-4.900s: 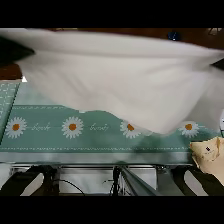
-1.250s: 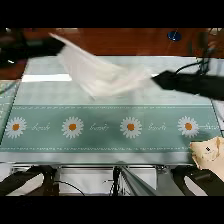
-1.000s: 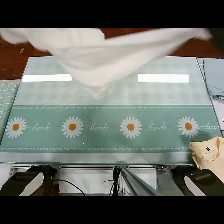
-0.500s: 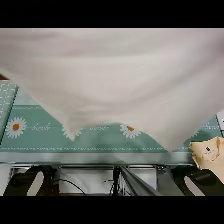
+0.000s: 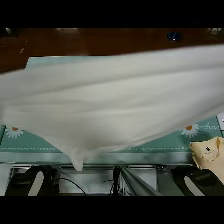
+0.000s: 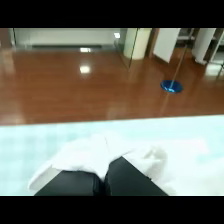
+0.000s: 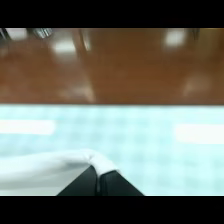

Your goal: Fold the shirts.

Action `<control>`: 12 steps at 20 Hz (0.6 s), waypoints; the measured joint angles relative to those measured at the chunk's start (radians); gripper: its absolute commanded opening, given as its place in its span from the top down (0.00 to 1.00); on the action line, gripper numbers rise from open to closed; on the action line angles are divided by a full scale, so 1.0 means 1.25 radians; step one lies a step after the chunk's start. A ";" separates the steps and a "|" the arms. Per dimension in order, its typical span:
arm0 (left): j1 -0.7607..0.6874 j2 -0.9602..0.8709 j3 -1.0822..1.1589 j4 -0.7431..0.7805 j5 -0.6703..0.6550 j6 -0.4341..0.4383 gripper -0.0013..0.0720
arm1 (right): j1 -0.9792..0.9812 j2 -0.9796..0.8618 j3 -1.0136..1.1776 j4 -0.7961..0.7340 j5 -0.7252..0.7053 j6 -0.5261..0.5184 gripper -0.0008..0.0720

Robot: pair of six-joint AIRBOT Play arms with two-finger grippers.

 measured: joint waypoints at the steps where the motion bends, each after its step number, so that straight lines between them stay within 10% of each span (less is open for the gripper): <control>1: 0.000 -0.001 -0.023 -0.009 -0.013 -0.009 0.95 | 0.000 -0.013 -0.010 -0.019 0.029 -0.010 0.96; 12: -0.009 -0.172 -0.410 -0.199 0.193 -0.011 0.95 | 0.000 -0.388 -0.117 -0.018 -0.105 -0.139 0.96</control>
